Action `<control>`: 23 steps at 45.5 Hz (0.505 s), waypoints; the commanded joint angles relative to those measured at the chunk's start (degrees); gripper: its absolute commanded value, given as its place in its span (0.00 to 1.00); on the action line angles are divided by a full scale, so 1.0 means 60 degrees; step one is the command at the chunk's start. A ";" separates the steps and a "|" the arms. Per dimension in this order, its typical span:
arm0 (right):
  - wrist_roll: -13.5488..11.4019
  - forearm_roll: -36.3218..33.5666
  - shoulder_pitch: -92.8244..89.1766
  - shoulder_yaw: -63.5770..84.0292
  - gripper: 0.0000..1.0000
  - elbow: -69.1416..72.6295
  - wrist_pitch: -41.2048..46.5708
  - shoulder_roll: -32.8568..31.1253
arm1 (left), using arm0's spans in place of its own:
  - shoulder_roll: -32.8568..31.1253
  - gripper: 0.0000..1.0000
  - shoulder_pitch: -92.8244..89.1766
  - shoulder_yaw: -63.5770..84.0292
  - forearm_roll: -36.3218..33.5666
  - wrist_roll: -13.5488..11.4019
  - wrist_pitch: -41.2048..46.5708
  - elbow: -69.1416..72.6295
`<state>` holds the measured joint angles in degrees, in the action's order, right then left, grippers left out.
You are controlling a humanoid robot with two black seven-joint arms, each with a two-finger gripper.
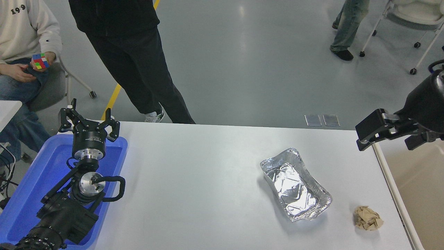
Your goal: Pick up foil plate and place in dustbin
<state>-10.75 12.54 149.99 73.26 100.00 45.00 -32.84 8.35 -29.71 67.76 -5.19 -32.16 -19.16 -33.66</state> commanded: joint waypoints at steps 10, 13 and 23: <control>0.0005 0.0035 -0.0008 0.0007 1.00 0.0000 0.0000 -0.0020 | 0.0000 0.99 0.0000 0.0000 0.0000 -0.0001 0.0000 0.0000; 0.0005 0.0035 -0.0008 -0.0081 1.00 0.0000 0.0000 0.0009 | 0.0000 0.99 0.0000 0.0000 0.0000 -0.0001 0.0000 0.0000; 0.0005 -0.0009 -0.0082 -0.0257 1.00 -0.0026 0.0000 0.0141 | 0.0000 0.99 0.0000 0.0000 0.0000 -0.0001 0.0000 0.0000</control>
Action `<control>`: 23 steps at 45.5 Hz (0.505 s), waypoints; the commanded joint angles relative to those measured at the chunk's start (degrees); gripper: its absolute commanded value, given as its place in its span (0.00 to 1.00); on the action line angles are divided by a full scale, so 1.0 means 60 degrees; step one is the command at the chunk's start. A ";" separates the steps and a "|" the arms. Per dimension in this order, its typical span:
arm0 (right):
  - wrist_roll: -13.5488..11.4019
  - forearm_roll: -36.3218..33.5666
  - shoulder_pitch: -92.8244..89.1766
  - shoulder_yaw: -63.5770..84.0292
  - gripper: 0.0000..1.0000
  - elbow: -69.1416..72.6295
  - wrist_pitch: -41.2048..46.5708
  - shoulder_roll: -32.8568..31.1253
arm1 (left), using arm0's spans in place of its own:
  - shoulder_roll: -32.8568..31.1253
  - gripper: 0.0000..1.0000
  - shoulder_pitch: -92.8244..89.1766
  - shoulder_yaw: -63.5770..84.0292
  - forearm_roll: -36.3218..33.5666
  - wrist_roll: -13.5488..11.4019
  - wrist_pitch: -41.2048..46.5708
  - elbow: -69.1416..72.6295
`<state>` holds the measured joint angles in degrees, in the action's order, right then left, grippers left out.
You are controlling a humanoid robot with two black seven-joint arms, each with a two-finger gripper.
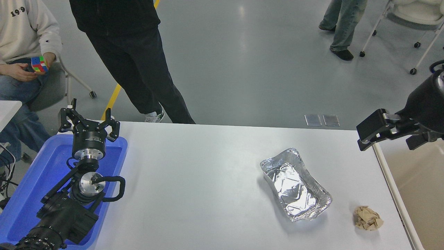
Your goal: Pick up foil plate and place in dustbin
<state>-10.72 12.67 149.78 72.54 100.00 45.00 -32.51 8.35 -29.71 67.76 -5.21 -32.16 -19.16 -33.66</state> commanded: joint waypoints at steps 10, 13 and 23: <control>0.0014 -0.0017 -0.0119 -0.0225 1.00 -0.0143 0.0000 0.0057 | 0.0000 0.99 0.0000 0.0000 0.0004 -0.0001 0.0000 0.0000; 0.0028 0.0027 -0.0266 -0.0225 1.00 -0.0172 0.0000 0.0057 | 0.0000 0.99 0.0000 0.0000 0.0004 -0.0001 0.0000 0.0000; 0.0028 0.0773 -0.1670 -0.1176 1.00 -0.1006 0.0000 0.0057 | 0.0000 0.99 0.0000 0.0000 0.0004 -0.0001 0.0000 0.0000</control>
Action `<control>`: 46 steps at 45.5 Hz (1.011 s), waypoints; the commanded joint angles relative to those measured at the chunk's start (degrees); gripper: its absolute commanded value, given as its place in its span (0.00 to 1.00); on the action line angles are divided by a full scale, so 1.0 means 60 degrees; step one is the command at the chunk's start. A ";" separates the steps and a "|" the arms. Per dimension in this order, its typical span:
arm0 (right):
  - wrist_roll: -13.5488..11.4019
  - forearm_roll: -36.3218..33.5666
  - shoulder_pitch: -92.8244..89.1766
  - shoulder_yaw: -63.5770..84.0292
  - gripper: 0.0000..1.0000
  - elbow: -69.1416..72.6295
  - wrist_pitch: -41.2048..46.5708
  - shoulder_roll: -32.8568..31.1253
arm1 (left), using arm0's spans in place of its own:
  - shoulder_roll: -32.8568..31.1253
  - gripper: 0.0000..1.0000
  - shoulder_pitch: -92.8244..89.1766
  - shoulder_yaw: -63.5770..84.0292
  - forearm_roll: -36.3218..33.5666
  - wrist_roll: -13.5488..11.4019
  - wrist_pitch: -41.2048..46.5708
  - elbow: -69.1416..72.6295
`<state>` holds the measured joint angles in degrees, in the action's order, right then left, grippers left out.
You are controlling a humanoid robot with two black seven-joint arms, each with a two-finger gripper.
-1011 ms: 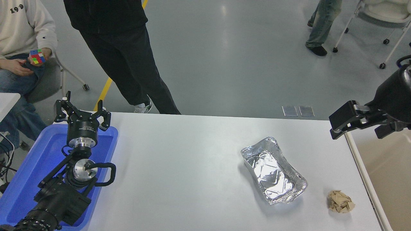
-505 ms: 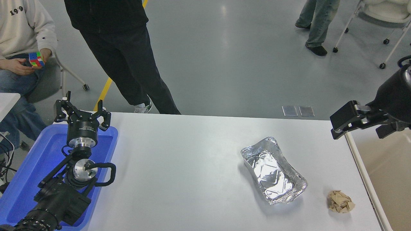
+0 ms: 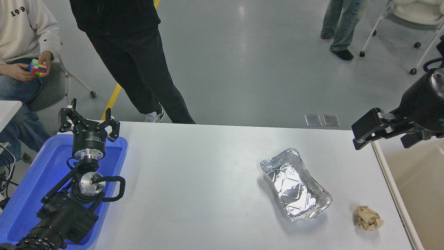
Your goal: Pick up foil plate and place in dustbin
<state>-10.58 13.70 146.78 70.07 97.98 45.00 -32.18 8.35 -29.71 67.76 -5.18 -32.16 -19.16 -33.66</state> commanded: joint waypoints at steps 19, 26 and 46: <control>0.0123 0.2813 -0.5447 -0.2947 1.00 -0.2823 -0.1098 0.0660 | 0.0000 0.99 0.0000 0.0000 -0.0001 -0.0001 0.0000 0.0000; 0.0196 0.4159 -0.6707 -0.3445 1.00 -0.3439 -0.1581 0.0793 | 0.0000 0.99 0.0000 0.0000 -0.0001 -0.0001 0.0000 0.0000; 0.0445 0.5567 -0.9623 -0.4676 1.00 -0.5167 -0.3075 0.1729 | 0.0000 0.99 0.0000 0.0000 -0.0001 -0.0001 0.0000 0.0000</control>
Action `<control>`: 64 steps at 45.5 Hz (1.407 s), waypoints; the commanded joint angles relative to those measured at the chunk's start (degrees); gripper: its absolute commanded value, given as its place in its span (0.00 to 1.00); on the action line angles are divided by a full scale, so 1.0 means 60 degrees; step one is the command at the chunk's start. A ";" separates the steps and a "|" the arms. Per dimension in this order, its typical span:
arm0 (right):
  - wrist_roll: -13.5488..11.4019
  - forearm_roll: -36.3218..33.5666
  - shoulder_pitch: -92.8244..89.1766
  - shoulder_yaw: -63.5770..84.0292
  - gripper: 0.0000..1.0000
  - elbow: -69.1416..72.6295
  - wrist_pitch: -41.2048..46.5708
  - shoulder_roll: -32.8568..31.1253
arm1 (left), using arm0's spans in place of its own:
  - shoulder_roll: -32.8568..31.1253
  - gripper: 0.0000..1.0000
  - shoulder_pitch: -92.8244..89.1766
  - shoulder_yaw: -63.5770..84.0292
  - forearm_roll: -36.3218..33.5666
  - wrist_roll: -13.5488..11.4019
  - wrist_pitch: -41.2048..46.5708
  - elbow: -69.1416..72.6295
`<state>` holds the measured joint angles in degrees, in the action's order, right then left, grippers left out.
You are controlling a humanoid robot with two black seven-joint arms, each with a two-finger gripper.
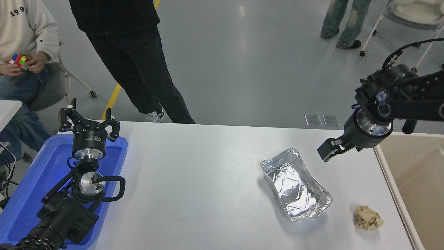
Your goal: Pick up foil plate and place in dustbin
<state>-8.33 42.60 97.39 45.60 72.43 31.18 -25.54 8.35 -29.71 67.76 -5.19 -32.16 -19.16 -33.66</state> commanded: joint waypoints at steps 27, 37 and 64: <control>0.0172 0.0942 -0.3252 -0.0686 1.00 -0.3003 -0.2311 0.2250 | 0.0000 0.99 0.0000 0.0000 0.0000 -0.0001 0.0000 0.0000; 0.0348 0.0942 -0.3926 -0.0599 1.00 -0.3737 -0.2780 0.2573 | 0.0000 0.99 0.0000 0.0000 0.0000 -0.0001 0.0000 0.0000; 0.0700 0.1411 -0.4995 -0.0540 0.82 -0.4615 -0.3483 0.2631 | 0.0000 0.99 0.0000 0.0000 0.0000 -0.0001 0.0000 0.0000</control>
<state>-5.02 50.51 69.65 42.30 46.55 11.29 -10.00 8.35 -29.71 67.76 -5.19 -32.16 -19.16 -33.66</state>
